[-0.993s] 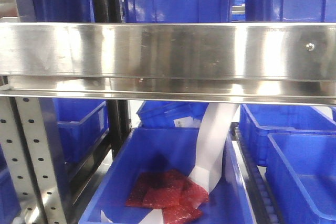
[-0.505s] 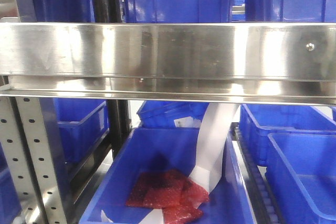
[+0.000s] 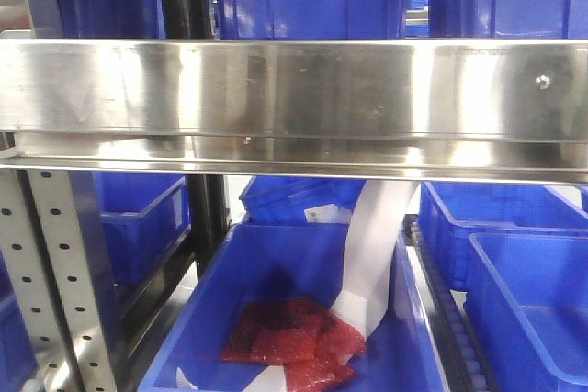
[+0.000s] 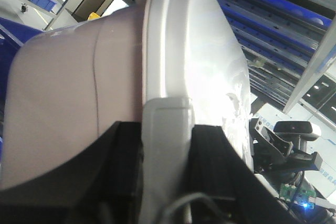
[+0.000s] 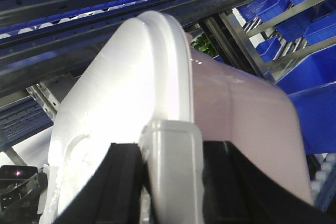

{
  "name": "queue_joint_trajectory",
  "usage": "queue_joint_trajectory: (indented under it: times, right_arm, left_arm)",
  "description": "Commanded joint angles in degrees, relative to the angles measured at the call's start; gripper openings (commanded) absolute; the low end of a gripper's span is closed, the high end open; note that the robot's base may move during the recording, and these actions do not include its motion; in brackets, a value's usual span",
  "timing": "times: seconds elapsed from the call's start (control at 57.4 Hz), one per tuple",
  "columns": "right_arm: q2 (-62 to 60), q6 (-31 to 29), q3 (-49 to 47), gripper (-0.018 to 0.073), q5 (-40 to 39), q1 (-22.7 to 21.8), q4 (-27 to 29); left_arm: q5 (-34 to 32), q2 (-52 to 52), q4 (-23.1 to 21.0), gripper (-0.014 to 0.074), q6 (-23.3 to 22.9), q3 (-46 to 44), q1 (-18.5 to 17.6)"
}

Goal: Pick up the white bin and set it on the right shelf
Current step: 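Lower the held bin onto the upper roller shelf beside a blue crate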

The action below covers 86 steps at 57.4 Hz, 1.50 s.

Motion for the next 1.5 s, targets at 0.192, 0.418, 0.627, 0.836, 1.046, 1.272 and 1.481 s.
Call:
queue_joint_trajectory:
  times: [0.192, 0.418, 0.627, 0.836, 1.046, 1.272, 1.481]
  right_arm:
    - [-1.3, -0.9, -1.9, 0.0071, 3.9, 0.8, 6.1]
    - [2.3, 1.4, -3.0, 0.0071, 5.8, 0.8, 7.1]
    - [9.0, 1.4, -4.8, 0.0071, 10.2, 0.8, 7.2]
    - [14.1, 1.2, -4.8, 0.0071, 10.4, 1.3, 7.2]
    - [18.8, -0.3, -4.8, 0.0071, 10.1, 4.2, 7.2]
    - [22.9, -0.5, -4.8, 0.0086, 9.7, 5.4, 7.2]
    - [24.4, -1.7, -4.8, 0.0214, 8.7, 5.4, 7.0]
  left_arm:
    - [11.8, -2.6, -5.6, -0.0118, 1.5, -2.0, -1.6]
    - [1.5, -1.8, -5.3, -0.0118, 1.5, -2.0, -1.9]
    - [-4.0, 2.6, -4.7, -0.0118, 4.0, -2.0, -6.6]
    - [-7.4, 7.3, -4.7, -0.0118, 7.3, -2.0, -9.1]
    - [-11.0, 9.2, -4.4, -0.0115, 7.7, -2.0, -9.1]
    - [-14.0, 10.0, -1.0, -0.0113, 7.8, -2.0, -9.1]
    - [-15.2, 11.1, 1.3, -0.0057, 7.8, -2.0, -9.1]
